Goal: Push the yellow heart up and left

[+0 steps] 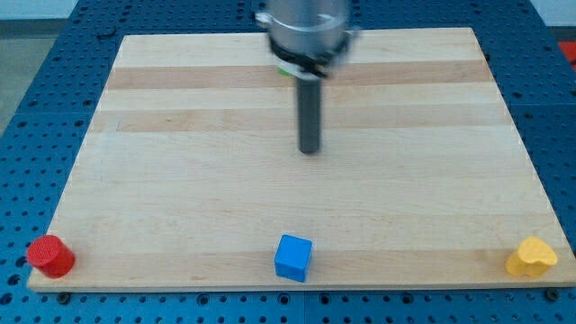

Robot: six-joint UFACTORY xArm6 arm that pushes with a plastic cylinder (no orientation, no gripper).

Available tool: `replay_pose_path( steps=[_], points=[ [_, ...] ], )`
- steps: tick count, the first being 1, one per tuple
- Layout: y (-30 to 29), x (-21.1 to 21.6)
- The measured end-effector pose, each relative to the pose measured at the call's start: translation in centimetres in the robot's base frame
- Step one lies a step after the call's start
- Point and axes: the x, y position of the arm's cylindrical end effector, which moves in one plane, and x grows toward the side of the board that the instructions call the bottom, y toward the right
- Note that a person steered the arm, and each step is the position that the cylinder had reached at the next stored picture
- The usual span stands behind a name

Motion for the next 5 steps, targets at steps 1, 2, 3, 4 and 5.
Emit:
replay_pose_path(
  steps=[1, 2, 3, 4, 5],
  points=[
    [7.2, 5.1],
    [11.6, 8.2],
    [15.1, 9.1],
    [18.3, 9.0],
    [22.6, 9.6]
  ],
)
